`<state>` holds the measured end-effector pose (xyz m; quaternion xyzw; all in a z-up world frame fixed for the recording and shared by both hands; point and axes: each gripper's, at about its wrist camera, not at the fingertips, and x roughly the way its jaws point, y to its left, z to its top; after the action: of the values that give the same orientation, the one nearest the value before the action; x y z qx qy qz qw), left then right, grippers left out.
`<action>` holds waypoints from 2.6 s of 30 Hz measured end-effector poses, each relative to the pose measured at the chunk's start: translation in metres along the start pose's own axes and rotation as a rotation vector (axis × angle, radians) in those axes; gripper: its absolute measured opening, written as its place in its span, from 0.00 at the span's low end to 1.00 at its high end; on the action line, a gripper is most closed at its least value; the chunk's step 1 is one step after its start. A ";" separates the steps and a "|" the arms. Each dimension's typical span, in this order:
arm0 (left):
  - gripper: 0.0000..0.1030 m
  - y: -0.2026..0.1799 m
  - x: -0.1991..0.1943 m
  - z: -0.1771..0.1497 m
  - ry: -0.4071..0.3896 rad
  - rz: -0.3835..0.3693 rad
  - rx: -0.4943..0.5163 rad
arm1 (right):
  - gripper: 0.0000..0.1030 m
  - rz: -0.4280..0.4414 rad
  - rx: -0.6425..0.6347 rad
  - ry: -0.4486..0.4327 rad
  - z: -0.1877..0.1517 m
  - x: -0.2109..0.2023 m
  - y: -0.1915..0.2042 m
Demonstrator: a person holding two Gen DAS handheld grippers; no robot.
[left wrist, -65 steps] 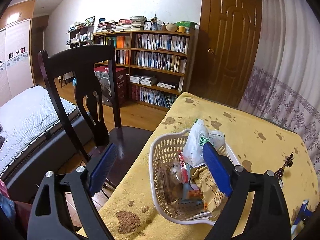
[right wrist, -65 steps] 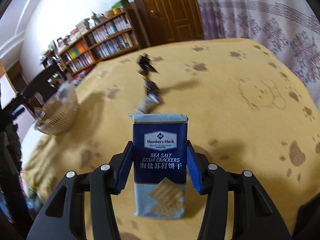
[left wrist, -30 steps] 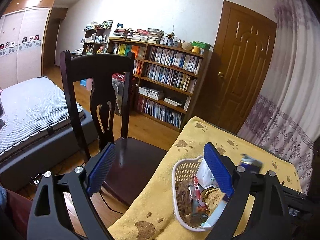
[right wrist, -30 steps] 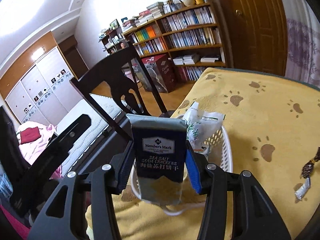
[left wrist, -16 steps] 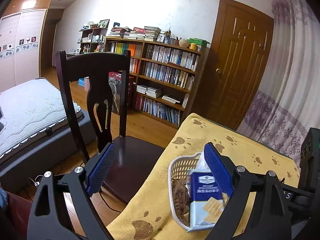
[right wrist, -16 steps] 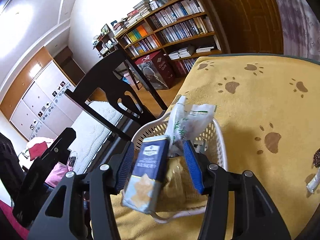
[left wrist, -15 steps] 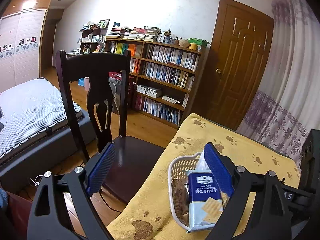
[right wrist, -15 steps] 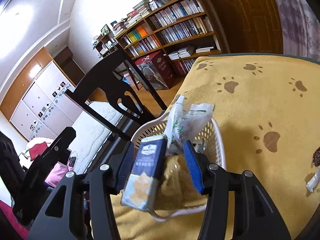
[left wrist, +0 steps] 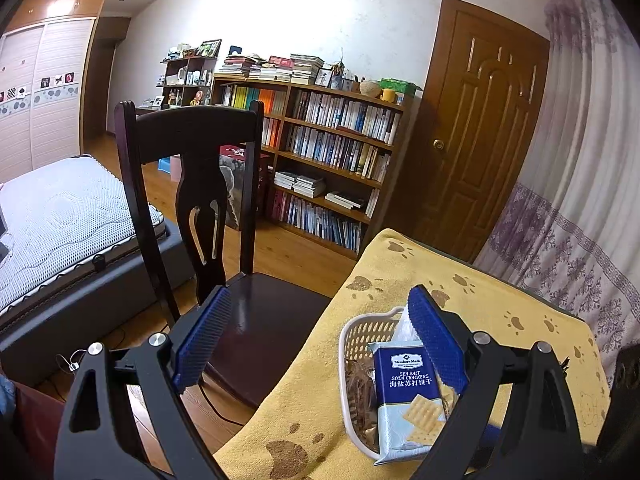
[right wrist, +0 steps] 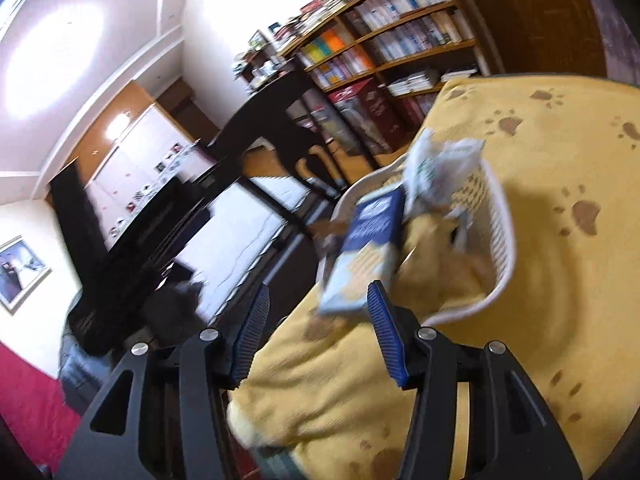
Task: Organize snacks
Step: 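Carry the blue crackers packet into the basket and open the right gripper, then move the right gripper to the table and grasp the silver-blue wrapped candy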
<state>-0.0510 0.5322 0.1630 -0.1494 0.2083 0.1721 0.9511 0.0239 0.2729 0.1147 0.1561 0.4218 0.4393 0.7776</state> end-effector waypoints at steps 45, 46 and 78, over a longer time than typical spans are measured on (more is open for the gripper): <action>0.89 -0.058 0.006 -0.025 0.050 -0.040 0.146 | 0.54 -0.537 0.168 -0.207 -0.038 -0.114 -0.167; 0.89 -0.060 0.007 -0.026 0.052 -0.042 0.151 | 0.54 -0.555 0.193 -0.211 -0.040 -0.119 -0.178; 0.89 -0.137 0.007 -0.073 0.117 -0.153 0.348 | 0.26 -0.879 0.104 -0.148 -0.056 -0.130 -0.222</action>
<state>-0.0170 0.3853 0.1261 -0.0079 0.2777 0.0518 0.9593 0.0684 0.0347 0.0129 0.0318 0.4130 0.0328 0.9096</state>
